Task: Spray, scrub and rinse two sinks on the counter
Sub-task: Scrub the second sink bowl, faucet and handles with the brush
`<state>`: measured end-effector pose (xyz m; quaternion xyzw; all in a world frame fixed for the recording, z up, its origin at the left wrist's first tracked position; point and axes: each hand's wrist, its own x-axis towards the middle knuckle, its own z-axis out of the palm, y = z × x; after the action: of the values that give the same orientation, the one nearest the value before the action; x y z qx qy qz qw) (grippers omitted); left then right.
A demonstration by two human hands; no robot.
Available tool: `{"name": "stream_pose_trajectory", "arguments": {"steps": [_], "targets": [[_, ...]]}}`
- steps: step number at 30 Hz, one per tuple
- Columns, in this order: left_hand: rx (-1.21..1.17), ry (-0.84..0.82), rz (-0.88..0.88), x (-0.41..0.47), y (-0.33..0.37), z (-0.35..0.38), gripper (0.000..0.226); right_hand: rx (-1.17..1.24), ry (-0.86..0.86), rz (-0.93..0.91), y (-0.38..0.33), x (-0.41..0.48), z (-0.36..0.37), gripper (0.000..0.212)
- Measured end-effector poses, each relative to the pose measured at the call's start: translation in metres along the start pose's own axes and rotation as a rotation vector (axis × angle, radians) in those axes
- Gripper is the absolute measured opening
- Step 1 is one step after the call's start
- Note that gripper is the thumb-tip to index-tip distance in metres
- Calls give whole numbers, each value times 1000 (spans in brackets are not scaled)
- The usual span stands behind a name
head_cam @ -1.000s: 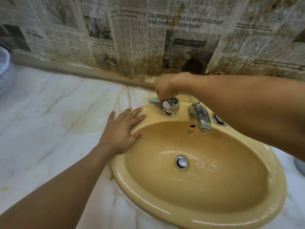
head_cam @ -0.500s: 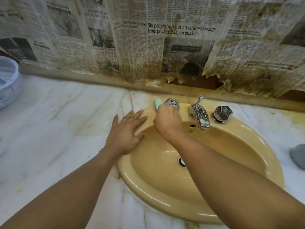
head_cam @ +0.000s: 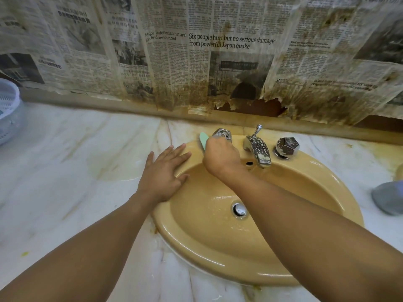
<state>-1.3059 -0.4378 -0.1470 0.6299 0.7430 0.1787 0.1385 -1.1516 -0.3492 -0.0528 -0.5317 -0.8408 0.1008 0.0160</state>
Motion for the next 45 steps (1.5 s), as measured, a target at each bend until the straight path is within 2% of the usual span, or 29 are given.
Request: {"name": "stream_pose_trajectory", "arguments": {"steps": [3, 6, 10, 15, 17, 20, 24, 29, 32, 35, 38, 45], "targets": [[-3, 1, 2, 1, 0, 0, 65, -44, -21, -21, 16, -19, 7, 21], [-4, -3, -2, 1, 0, 0, 64, 11, -26, -9, 27, -13, 8, 17], [-16, 12, -7, 1, -1, 1, 66, 200, -92, -7, 26, 20, 4, 24], [-23, 12, -10, 1, -1, 2, 65, 339, -94, 93, 58, -8, 16, 38], [-24, 21, -7, 1, -1, 2, 65, 288, -97, 74, 60, -14, 13, 38], [-11, 36, -9, 0, -1, 2, 65, 116, -47, -54, 42, -6, -10, 31], [-12, 36, -18, -1, 0, 1, 64, 55, 21, -111, 34, 30, -56, 21], [10, 45, -29, -3, 3, 1, 63, -181, -247, -407, 49, 92, -97, 19], [3, 52, -33, -2, 3, 1, 62, -411, -324, -550, 37, 127, -108, 16], [-1, 46, -32, 0, 2, 1, 62, -463, -384, -634, 20, 148, -102, 16], [-1, 36, -18, 3, 1, 0, 64, -368, -514, -637, 18, 152, -73, 17], [0, 26, -11, 7, 0, 0, 64, -180, -548, -403, 93, 159, -69, 18]]}}
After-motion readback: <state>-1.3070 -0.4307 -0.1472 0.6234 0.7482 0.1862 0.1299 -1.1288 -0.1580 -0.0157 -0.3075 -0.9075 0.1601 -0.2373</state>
